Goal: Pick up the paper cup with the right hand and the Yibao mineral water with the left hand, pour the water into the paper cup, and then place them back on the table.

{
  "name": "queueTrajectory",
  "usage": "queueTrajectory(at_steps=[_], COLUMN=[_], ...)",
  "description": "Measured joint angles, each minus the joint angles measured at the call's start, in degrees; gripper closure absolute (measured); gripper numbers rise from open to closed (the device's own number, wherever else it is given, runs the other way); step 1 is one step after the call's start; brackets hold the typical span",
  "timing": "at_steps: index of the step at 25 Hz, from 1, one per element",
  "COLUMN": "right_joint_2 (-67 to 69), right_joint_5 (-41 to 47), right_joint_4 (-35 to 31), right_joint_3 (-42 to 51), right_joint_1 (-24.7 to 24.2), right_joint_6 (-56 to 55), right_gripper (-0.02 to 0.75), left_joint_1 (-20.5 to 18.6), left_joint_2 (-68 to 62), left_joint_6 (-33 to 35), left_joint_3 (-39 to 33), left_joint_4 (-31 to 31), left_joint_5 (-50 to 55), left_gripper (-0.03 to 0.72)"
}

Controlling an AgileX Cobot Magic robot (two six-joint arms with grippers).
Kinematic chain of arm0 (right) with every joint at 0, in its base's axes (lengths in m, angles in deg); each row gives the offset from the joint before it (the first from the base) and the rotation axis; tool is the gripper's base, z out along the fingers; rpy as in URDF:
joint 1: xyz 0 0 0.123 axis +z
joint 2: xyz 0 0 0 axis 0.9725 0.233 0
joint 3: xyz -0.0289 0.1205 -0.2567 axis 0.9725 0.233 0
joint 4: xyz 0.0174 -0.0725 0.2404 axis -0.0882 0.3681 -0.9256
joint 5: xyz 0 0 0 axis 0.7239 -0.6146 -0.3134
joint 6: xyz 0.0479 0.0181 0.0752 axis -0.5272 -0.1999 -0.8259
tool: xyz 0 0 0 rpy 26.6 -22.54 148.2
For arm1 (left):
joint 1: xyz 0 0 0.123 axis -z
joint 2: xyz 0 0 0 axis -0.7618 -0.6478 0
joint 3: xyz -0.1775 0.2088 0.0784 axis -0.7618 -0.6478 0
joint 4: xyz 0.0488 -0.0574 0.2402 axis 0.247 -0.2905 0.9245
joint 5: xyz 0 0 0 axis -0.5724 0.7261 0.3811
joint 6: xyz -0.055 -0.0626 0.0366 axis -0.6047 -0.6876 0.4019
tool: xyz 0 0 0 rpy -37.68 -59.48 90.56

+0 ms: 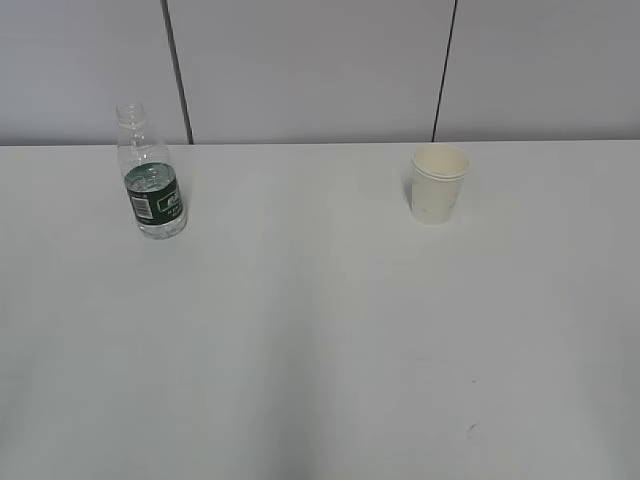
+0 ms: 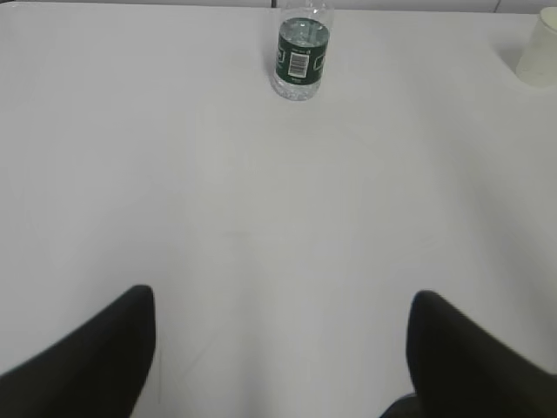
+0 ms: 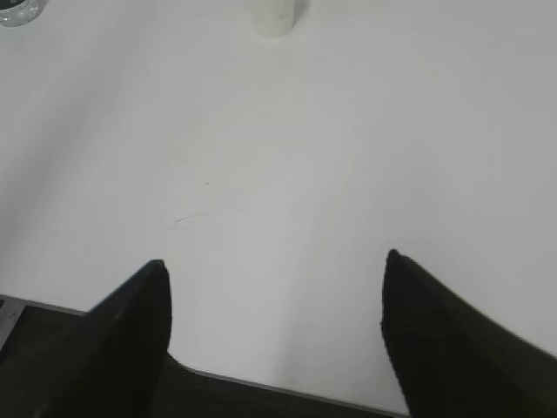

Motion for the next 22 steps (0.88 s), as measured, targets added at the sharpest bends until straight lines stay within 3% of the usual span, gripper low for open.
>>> queueTrajectory(at_steps=[6, 22], right_joint_2=[0.0, 0.0], right_joint_5=[-0.1, -0.1], right_joint_4=[0.1, 0.2], right_joint_3=[0.0, 0.0], right_joint_1=[-2.9, -2.8], right_joint_6=[0.0, 0.0], right_gripper=[0.152, 0.152], left_joint_1=[-1.6, -1.6], left_joint_2=[0.0, 0.0], left_joint_6=[0.0, 0.1], left_joint_3=[0.0, 0.0], left_joint_4=[-0.2, -0.4], left_joint_5=[0.0, 0.0], left_gripper=[0.146, 0.148])
